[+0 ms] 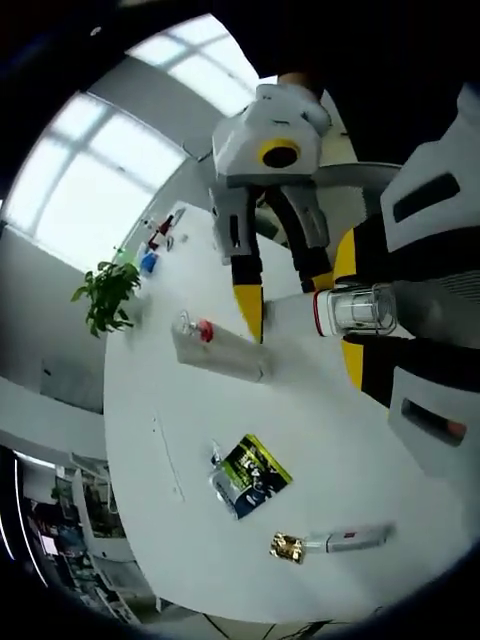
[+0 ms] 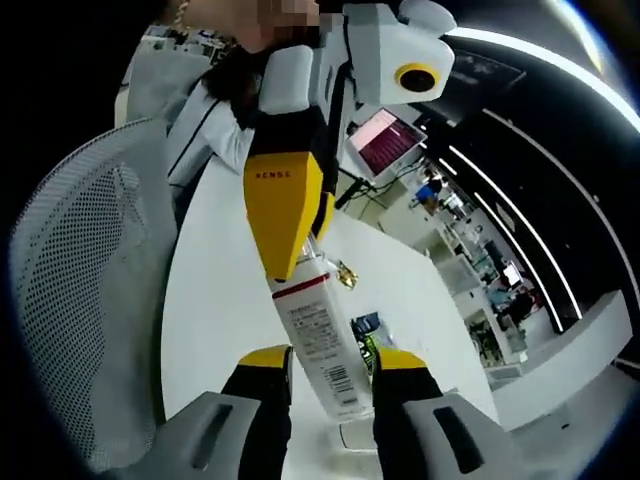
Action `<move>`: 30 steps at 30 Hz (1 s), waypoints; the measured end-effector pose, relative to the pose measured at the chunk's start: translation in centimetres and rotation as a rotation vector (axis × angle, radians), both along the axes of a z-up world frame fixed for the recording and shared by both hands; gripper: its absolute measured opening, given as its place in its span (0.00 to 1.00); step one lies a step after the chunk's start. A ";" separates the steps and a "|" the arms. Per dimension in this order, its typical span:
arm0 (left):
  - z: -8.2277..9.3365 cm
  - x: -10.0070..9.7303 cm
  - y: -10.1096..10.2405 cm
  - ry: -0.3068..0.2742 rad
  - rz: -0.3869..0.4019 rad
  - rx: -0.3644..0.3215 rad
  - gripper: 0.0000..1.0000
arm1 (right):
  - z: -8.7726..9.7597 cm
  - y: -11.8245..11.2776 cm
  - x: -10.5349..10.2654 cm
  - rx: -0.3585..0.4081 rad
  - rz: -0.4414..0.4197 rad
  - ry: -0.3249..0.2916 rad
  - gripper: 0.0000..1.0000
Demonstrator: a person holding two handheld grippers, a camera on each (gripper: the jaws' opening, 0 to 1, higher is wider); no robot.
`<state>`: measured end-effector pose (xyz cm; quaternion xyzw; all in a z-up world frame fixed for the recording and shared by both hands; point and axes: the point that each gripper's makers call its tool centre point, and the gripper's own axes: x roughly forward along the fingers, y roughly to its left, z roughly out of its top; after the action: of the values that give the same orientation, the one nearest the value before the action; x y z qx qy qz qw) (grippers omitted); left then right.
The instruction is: Arrange the skincare products in the storage area until every visible bottle or jar stands upright without overlapping.
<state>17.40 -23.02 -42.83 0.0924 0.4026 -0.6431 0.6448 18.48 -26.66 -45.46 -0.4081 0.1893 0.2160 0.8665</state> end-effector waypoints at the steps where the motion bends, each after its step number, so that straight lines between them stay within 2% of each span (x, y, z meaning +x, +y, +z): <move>1: 0.0 0.0 -0.1 -0.003 -0.001 -0.005 0.18 | -0.1 -0.1 -0.1 0.006 -0.002 0.008 0.19; 3: 0.2 0.2 -0.2 0.010 0.005 -0.019 0.18 | -0.3 -0.1 -0.3 0.008 -0.004 0.013 0.17; 5: 0.6 0.4 -0.3 0.018 0.007 -0.041 0.18 | -0.6 0.0 -0.6 0.046 -0.010 0.040 0.16; 7: 1.4 0.5 -0.8 0.022 0.016 -0.082 0.18 | -0.5 0.0 -0.7 0.077 -0.019 0.040 0.15; 9: 1.7 0.7 -1.0 0.038 0.023 -0.105 0.18 | -0.8 0.5 -1.1 0.154 -0.020 0.080 0.14; 12: 2.3 0.6 -1.1 0.037 0.014 -0.141 0.18 | -1.0 1.0 -1.4 0.232 -0.019 0.108 0.13; 15: 2.7 0.9 -1.2 0.061 0.011 -0.177 0.19 | -0.9 1.4 -1.6 0.320 -0.023 0.125 0.13; 16: 2.9 0.9 -1.3 0.082 0.013 -0.197 0.19 | -0.9 1.6 -1.7 0.357 -0.028 0.131 0.12; 19: 3.8 0.4 -1.5 0.099 -0.001 -0.263 0.20 | -0.8 1.9 -1.8 0.453 -0.032 0.144 0.12; 23: 5.5 -0.1 -1.9 0.084 -0.038 -0.377 0.20 | -0.5 2.6 -2.0 0.602 -0.034 0.164 0.12; 24: 5.8 -0.2 -1.8 0.093 -0.037 -0.389 0.20 | -0.3 3.0 -2.3 0.664 -0.026 0.183 0.12; 25: 5.9 -0.3 -1.8 0.099 -0.040 -0.393 0.18 | -0.2 3.1 -2.3 0.695 -0.028 0.189 0.12; 26: 6.5 -0.4 -1.8 0.100 -0.047 -0.425 0.17 | 0.0 3.4 -2.6 0.754 -0.028 0.205 0.12; 27: 7.1 -0.5 -1.9 0.109 -0.053 -0.458 0.17 | 0.0 3.7 -2.7 0.779 -0.019 0.220 0.12; 28: 7.7 -0.6 -2.0 0.118 -0.061 -0.490 0.20 | 0.3 4.3 -3.1 0.843 -0.007 0.251 0.12; 29: 8.5 -0.9 -2.0 0.133 -0.070 -0.526 0.22 | 0.5 4.3 -3.0 0.877 -0.015 0.250 0.12; 30: 9.0 -1.2 -1.9 0.146 -0.077 -0.548 0.24 | 0.8 4.9 -3.5 0.940 0.009 0.288 0.12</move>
<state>16.23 -24.94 -33.83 -0.1168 0.2554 -0.7568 0.5902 15.02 -21.72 -44.67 0.0605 0.1876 0.3361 0.9210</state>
